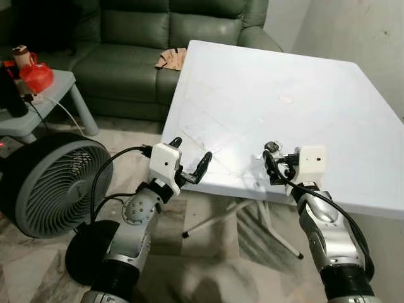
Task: Hang keys on a hook
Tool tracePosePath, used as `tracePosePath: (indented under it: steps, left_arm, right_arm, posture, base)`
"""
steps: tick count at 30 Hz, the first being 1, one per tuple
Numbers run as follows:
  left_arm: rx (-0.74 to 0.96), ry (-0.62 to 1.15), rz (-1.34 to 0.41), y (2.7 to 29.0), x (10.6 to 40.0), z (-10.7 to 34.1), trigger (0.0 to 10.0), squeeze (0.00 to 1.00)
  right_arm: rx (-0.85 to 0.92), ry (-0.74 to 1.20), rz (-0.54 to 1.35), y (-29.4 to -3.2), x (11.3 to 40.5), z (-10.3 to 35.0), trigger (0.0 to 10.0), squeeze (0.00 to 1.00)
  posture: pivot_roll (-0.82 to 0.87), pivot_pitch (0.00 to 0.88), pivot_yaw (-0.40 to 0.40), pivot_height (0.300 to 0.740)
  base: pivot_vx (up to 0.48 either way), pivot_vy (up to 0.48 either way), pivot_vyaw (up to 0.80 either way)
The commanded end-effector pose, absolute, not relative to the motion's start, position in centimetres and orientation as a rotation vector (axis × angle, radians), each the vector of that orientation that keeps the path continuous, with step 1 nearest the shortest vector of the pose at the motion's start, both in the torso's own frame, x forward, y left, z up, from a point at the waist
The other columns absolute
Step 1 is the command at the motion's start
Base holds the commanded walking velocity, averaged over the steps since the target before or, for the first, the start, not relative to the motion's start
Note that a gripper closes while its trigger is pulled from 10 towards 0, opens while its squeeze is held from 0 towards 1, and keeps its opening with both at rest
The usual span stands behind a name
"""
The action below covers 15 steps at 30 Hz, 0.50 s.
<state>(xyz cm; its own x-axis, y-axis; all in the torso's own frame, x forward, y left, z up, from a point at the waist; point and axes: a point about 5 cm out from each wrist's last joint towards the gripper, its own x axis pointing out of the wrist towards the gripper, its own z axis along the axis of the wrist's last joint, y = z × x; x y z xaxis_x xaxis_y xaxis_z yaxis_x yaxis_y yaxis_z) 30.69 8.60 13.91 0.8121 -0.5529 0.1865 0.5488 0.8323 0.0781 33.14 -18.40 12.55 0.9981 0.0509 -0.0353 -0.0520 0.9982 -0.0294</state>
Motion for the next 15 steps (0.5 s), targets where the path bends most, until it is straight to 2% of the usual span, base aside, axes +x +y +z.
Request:
tracePosePath:
  steps: [1,13,14,15]
  left_arm:
    - [0.034,-0.202,-0.618,8.2,30.2,14.0,10.0,0.00]
    - [0.038,-0.163,-0.621,8.3,28.6,14.0,10.0,0.00]
    - [0.038,-0.161,-0.619,8.3,28.5,14.0,10.0,0.00]
    - [0.037,-0.161,-0.619,8.3,28.5,14.0,10.0,0.00]
  right_arm:
    - [-0.013,0.066,0.030,-18.7,33.3,12.2,10.0,0.00]
    - [0.042,0.084,-0.054,-18.6,34.0,12.0,10.0,0.00]
    - [0.057,0.076,-0.061,-18.5,34.1,12.1,9.5,0.00]
    - [0.059,0.070,-0.068,-18.6,34.2,12.2,8.2,0.00]
  posture:
    - [0.02,0.189,-0.076,0.711]
    - [0.04,0.235,-0.071,0.711]
    - [0.04,0.238,-0.070,0.711]
    - [0.05,0.239,-0.069,0.711]
  base:
    - [0.000,0.000,0.00]
    - [0.000,0.000,0.00]
    - [0.000,0.000,0.00]
    - [0.000,0.000,0.00]
